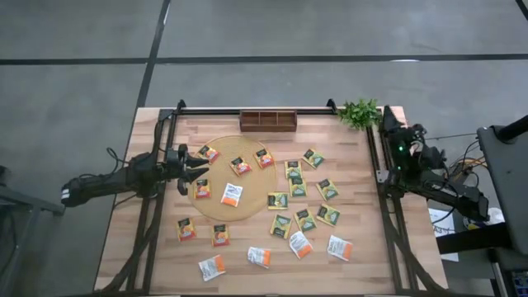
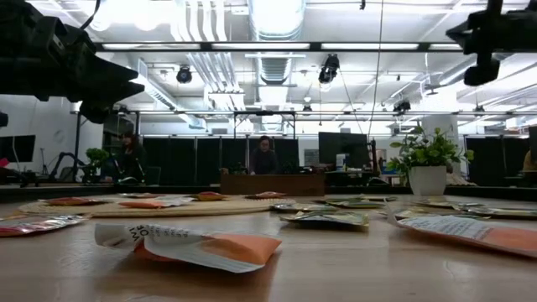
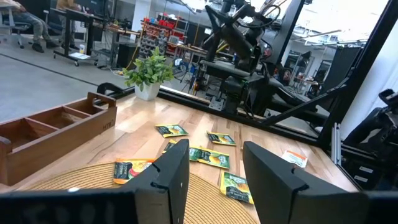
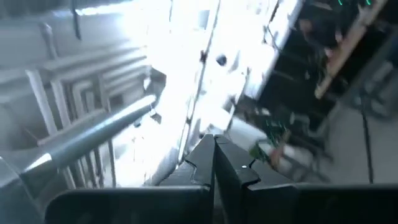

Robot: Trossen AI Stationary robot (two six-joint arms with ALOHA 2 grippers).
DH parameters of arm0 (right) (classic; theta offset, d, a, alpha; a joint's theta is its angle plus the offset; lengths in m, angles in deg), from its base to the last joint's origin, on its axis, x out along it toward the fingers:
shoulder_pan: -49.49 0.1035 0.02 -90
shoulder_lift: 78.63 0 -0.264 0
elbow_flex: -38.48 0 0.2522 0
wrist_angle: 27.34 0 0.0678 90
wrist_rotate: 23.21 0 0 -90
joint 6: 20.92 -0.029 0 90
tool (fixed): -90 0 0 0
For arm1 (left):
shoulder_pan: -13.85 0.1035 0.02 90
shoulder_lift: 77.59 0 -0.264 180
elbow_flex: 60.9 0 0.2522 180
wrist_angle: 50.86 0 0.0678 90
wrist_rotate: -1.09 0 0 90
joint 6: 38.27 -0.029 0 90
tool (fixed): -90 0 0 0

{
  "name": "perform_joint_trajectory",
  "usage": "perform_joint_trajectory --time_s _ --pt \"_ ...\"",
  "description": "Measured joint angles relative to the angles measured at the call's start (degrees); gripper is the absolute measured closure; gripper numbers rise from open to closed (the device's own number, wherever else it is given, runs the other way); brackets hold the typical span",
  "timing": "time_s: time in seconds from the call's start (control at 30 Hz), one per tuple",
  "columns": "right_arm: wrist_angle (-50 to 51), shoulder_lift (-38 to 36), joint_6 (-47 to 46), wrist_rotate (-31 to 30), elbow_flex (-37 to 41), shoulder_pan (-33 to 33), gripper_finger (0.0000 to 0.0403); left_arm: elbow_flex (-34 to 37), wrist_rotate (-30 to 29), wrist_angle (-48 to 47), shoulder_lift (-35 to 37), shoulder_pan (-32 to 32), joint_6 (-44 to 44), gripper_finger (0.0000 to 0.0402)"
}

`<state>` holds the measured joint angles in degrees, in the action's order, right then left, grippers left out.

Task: Pick & Place Tea
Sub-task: Put the white tea bag into the right section of the wooden organizer

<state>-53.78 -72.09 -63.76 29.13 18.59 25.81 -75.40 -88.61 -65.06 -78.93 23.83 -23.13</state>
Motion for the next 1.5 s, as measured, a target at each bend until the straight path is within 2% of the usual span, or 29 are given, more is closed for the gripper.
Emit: perform_joint_trajectory --time_s 0.13,0.23,0.4,0.5,0.7,0.87,1.1,1.5 --pt "-4.9 3.9 -0.4 0.0 -1.1 0.0 0.0394 0.0 0.0 0.0 0.0 0.0 0.0 0.0257" --pt "-5.5 7.3 2.4 1.0 -5.5 0.0 0.0394 0.0 0.0 0.0 0.0 0.0 0.0 0.0257" --pt "-5.4 14.2 20.7 6.5 -17.3 0.0 0.0394 0.0 0.0 0.0 0.0 0.0 0.0 0.0257" --pt "-4.2 18.0 30.8 6.9 -25.4 0.0 0.0394 0.0 0.0 0.0 0.0 0.0 0.0 0.0257" --pt "9.7 23.7 46.6 6.9 -42.4 0.0 0.0394 0.0 0.0 0.0 0.0 0.0 0.0 0.0257" --pt "24.3 28.4 51.2 6.6 -56.2 0.0 0.0394 0.0 0.0 0.0 0.0 0.0 0.0 0.0257" --pt "33.3 36.9 60.9 5.9 -73.5 0.0 0.0394 0.0 0.0 0.0 0.0 0.0 0.0 0.0257" --pt "53.1 53.8 70.1 0.9 -103.3 0.0 0.0394 0.0 0.0 0.0 0.0 0.0 0.0 0.0257"
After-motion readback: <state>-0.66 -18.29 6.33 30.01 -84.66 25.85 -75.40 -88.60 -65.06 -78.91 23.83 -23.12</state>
